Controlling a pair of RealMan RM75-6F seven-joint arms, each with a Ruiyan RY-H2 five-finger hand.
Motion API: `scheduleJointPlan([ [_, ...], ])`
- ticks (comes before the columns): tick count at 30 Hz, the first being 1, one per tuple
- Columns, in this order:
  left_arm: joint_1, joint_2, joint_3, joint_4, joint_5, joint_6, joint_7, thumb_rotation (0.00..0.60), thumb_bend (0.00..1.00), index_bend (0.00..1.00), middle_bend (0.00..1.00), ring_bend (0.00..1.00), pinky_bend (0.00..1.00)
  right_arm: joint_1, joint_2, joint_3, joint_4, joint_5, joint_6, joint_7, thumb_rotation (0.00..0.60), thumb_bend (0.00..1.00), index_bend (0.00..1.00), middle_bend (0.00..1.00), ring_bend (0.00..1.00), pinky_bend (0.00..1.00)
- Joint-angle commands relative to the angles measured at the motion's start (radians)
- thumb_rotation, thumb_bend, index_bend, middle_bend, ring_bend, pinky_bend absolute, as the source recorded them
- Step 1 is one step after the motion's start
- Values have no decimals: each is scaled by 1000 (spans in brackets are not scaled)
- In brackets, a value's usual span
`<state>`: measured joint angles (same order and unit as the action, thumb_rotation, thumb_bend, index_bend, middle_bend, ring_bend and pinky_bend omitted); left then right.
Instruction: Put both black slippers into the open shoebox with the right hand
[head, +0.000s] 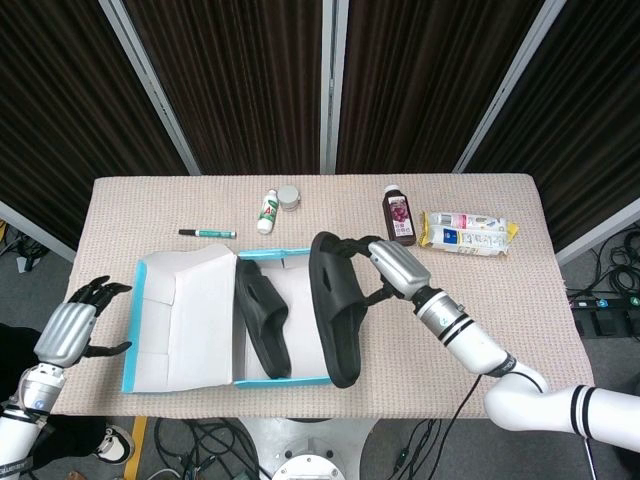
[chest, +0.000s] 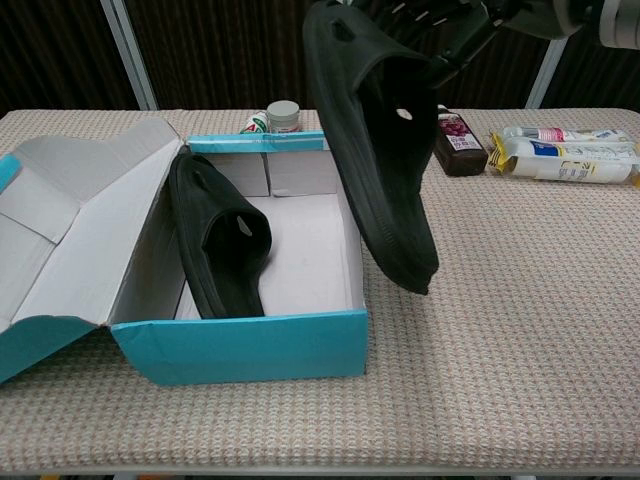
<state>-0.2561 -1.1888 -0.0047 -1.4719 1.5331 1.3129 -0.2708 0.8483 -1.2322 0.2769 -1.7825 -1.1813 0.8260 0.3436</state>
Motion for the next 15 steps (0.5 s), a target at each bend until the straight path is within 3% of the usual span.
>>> scheduleJointPlan([
  [1, 3, -3, 1, 5, 2, 6, -5, 600, 3, 206, 210, 90, 178, -21, -105, 21, 84, -122, 14, 153, 600, 101, 531, 470, 298, 201],
  [15, 15, -8, -1, 40, 10, 36, -28, 600, 3, 206, 210, 90, 178, 24, -319, 4, 341, -199, 45, 288, 600, 93, 531, 470, 298, 211],
])
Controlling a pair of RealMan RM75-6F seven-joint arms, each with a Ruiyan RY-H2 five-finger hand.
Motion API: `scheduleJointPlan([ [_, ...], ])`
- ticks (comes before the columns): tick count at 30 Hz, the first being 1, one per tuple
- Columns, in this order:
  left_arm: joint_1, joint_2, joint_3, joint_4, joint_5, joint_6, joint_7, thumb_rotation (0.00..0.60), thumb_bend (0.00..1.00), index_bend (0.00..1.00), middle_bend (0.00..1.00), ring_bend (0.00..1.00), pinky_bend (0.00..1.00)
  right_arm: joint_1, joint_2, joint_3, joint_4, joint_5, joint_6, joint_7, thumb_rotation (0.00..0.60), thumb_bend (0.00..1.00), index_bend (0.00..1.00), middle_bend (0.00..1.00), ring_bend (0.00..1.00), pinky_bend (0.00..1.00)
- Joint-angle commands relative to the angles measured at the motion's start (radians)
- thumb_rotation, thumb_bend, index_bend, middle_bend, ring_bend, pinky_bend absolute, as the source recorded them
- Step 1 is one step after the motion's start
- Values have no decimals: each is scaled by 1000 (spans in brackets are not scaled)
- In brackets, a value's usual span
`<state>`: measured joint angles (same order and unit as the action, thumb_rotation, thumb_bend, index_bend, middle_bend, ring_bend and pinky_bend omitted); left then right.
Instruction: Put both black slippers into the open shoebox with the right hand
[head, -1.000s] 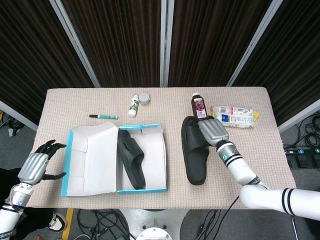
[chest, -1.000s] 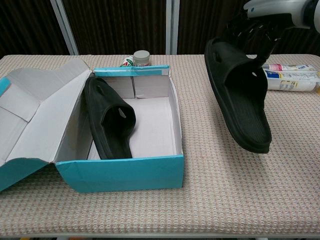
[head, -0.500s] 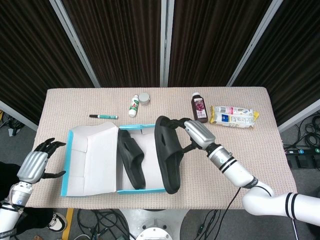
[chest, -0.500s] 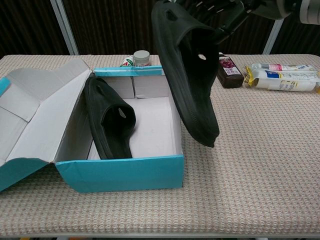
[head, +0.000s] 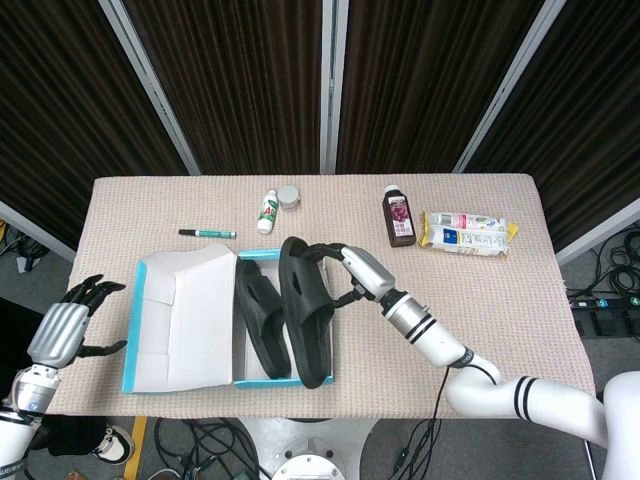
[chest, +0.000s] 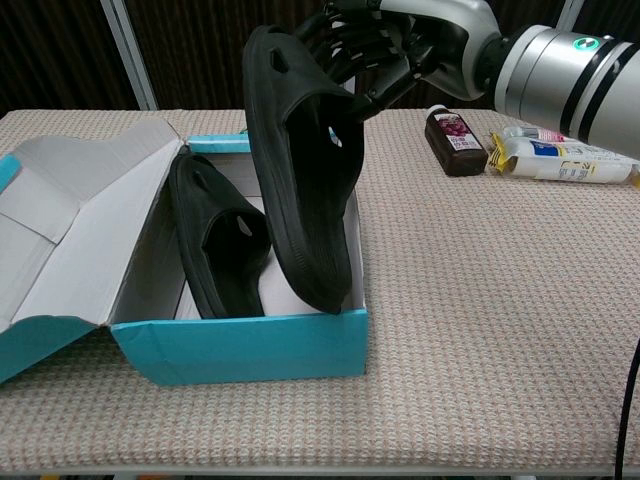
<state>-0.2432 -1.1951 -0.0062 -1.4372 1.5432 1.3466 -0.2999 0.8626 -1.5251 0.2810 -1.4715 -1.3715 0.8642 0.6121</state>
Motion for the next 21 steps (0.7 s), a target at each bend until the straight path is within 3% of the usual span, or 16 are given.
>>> scheduleJointPlan([
  [1, 3, -4, 0, 12, 0, 4, 4, 600, 3, 206, 210, 90, 178, 12, -36, 0, 43, -11, 10, 28, 600, 93, 531, 470, 298, 212],
  [21, 7, -8, -2, 24, 10, 23, -11, 600, 3, 207, 210, 90, 179, 44, -116, -35, 197, -61, 12, 114, 600, 93, 532, 470, 298, 215],
])
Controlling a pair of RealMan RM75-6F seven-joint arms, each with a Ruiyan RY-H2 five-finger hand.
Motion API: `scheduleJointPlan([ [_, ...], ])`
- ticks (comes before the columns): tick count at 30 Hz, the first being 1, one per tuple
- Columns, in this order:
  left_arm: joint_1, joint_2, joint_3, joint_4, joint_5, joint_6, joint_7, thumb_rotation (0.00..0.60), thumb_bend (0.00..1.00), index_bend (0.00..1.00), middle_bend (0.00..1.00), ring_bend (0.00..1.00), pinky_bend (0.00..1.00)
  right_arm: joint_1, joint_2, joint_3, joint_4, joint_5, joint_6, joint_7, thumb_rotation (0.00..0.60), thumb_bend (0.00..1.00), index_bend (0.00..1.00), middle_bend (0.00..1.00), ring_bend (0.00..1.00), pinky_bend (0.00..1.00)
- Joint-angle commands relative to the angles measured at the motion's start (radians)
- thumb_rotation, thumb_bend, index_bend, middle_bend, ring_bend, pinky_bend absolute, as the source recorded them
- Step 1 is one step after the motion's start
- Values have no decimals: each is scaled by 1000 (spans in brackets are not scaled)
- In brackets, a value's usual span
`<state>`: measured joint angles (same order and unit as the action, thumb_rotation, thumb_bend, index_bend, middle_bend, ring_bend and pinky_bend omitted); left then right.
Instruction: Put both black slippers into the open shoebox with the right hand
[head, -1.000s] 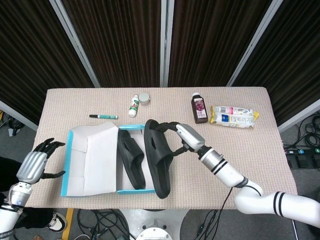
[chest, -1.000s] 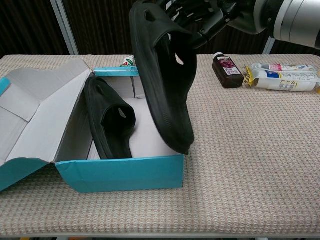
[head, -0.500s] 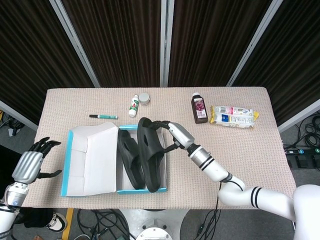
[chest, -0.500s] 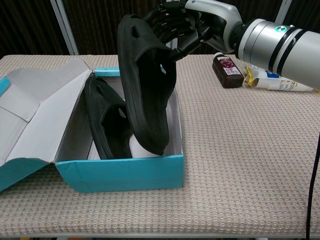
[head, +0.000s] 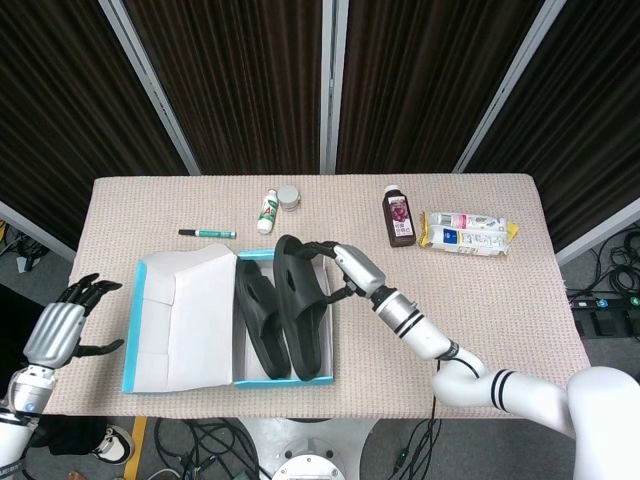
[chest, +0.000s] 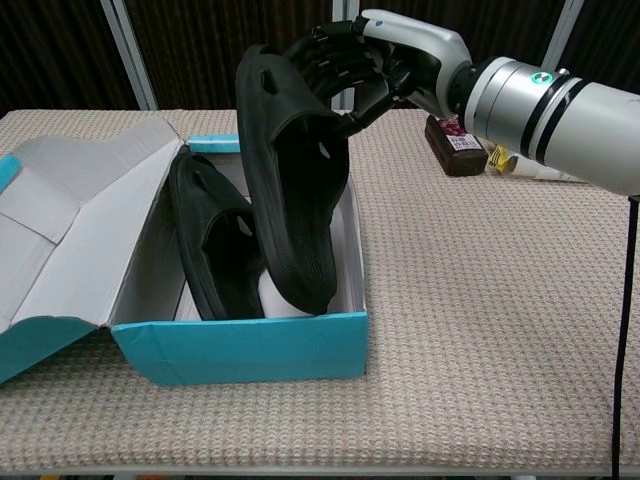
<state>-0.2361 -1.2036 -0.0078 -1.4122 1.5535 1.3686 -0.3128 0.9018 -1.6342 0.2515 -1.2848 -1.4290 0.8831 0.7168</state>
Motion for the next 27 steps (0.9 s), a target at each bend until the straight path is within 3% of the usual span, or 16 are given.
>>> scheduleJointPlan([
  [1, 0, 0, -1, -2, 0, 1, 3, 600, 3, 207, 210, 90, 178, 6, -11, -9, 16, -4, -9, 14, 600, 94, 532, 470, 298, 215],
  [27, 2, -7, -1, 12, 4, 10, -1, 600, 3, 206, 210, 90, 178, 40, -70, -36, 140, 41, -126, 19, 600, 103, 533, 470, 298, 224],
])
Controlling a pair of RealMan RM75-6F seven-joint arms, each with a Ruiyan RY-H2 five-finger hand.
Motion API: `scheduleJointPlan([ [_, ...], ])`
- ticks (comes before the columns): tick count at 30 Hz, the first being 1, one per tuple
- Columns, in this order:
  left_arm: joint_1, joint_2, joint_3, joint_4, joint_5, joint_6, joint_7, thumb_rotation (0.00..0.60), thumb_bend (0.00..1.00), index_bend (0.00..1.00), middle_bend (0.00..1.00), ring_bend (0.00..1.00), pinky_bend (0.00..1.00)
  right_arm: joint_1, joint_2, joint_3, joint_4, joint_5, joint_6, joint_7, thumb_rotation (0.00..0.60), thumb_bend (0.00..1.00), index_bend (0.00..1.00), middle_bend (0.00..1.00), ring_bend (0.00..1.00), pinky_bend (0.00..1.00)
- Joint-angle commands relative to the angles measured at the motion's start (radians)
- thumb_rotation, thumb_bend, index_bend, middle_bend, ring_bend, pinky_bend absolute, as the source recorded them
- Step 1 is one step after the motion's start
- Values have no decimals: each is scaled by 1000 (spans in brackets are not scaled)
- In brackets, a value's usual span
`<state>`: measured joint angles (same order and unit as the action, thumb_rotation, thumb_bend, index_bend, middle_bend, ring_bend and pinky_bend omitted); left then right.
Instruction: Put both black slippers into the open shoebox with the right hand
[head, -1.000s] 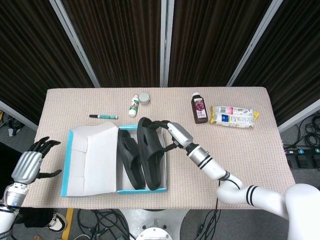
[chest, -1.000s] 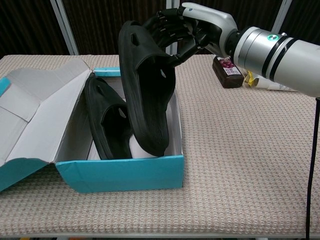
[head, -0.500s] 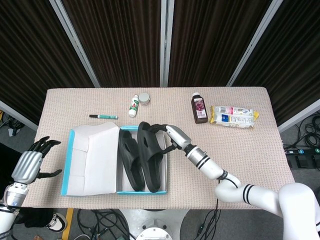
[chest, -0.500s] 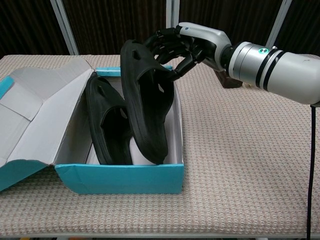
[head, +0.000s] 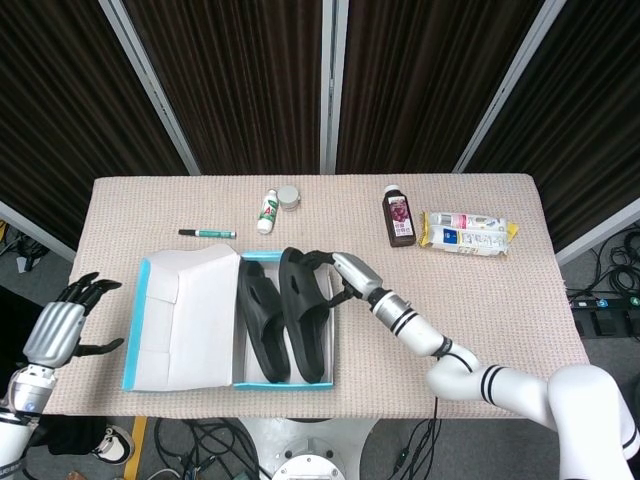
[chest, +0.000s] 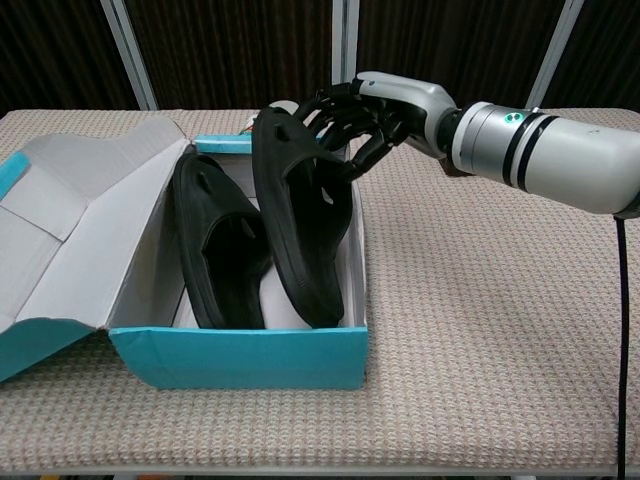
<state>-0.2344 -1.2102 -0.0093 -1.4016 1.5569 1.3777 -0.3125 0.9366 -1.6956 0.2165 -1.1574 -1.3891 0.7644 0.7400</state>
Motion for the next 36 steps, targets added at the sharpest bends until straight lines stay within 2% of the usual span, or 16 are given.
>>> scheduleJointPlan([
  [1, 1, -2, 0, 3, 0, 1, -1, 600, 3, 206, 209, 90, 179, 7, -12, -3, 20, 0, -11, -7, 600, 103, 533, 470, 298, 224],
  [20, 2, -2, 1, 7, -2, -1, -6, 600, 3, 207, 210, 91, 178, 33, -26, -11, 36, 11, -65, -75, 600, 78, 532, 455, 294, 224],
  [22, 3, -3, 2, 8, -2, 0, -7, 600, 3, 207, 210, 90, 179, 38, -15, -13, 25, 14, -87, -75, 600, 44, 487, 426, 271, 224],
  [26, 1, -4, 0, 10, -4, -3, -10, 600, 3, 206, 210, 91, 178, 44, 10, -13, -3, 12, -115, -42, 600, 0, 300, 327, 144, 212],
  [32, -1, -5, -1, 9, -3, -4, -10, 600, 3, 206, 210, 90, 178, 46, 39, -11, -28, -6, -124, 10, 600, 0, 173, 249, 49, 159],
  [36, -1, -3, -1, 4, -3, -3, -6, 600, 2, 207, 210, 90, 178, 48, 51, -10, -37, -16, -121, 28, 600, 0, 144, 217, 28, 152],
])
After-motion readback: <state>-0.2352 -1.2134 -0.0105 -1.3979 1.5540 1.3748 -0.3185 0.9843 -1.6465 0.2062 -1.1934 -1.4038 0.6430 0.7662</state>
